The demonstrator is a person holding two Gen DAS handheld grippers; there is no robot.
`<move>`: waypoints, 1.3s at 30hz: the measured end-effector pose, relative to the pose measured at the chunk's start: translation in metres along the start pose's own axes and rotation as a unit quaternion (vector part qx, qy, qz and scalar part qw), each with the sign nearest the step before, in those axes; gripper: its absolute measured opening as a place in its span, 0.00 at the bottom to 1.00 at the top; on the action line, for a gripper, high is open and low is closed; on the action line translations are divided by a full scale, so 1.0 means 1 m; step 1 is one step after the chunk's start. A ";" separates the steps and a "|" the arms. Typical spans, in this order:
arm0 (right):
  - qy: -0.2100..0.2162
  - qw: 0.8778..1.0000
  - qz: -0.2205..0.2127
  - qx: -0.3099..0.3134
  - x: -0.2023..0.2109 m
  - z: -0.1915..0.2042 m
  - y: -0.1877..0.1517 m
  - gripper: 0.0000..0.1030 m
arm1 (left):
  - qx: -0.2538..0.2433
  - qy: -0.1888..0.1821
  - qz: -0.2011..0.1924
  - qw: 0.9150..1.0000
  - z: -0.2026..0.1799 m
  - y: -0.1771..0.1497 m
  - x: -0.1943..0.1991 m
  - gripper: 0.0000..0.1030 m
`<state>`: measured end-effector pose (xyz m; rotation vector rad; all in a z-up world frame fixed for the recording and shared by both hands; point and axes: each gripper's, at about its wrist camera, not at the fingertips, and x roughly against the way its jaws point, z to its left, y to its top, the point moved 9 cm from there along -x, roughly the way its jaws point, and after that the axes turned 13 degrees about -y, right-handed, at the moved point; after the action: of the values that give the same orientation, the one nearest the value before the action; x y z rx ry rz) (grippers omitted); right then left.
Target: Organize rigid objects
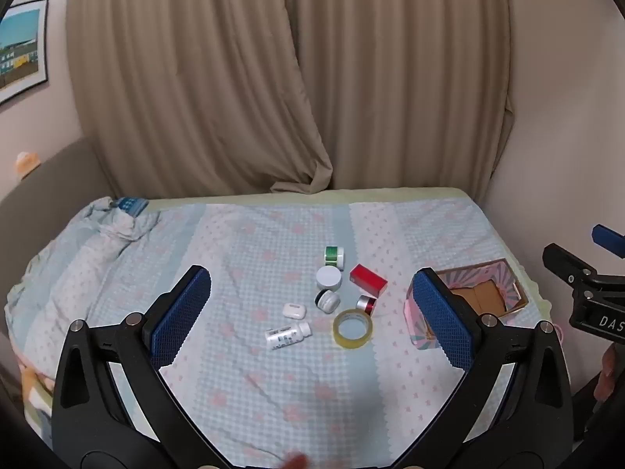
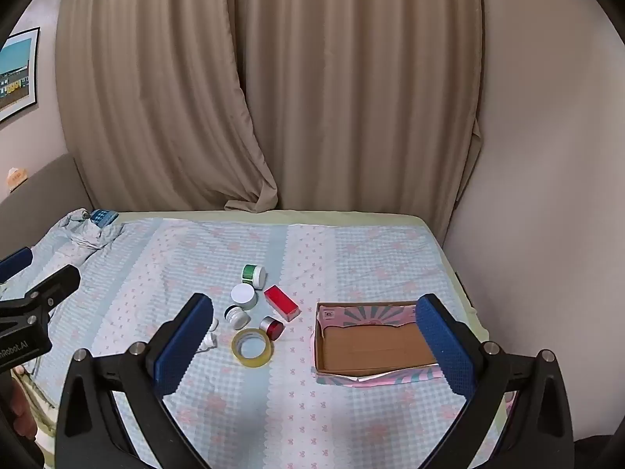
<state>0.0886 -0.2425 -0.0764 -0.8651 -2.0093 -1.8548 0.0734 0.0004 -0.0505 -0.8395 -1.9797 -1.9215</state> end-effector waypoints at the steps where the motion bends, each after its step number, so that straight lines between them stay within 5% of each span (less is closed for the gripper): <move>1: 0.000 1.000 0.000 -0.001 0.001 0.001 0.000 1.00 | 0.000 0.001 0.001 1.000 0.000 0.000 0.000 0.99; 39: 0.006 1.000 -0.007 -0.013 -0.012 -0.011 0.016 1.00 | 0.008 0.001 -0.031 0.999 -0.005 0.017 0.002 0.99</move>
<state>0.1054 -0.2562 -0.0690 -0.8485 -1.9927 -1.8934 0.0801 -0.0048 -0.0348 -0.7806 -2.0405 -1.9380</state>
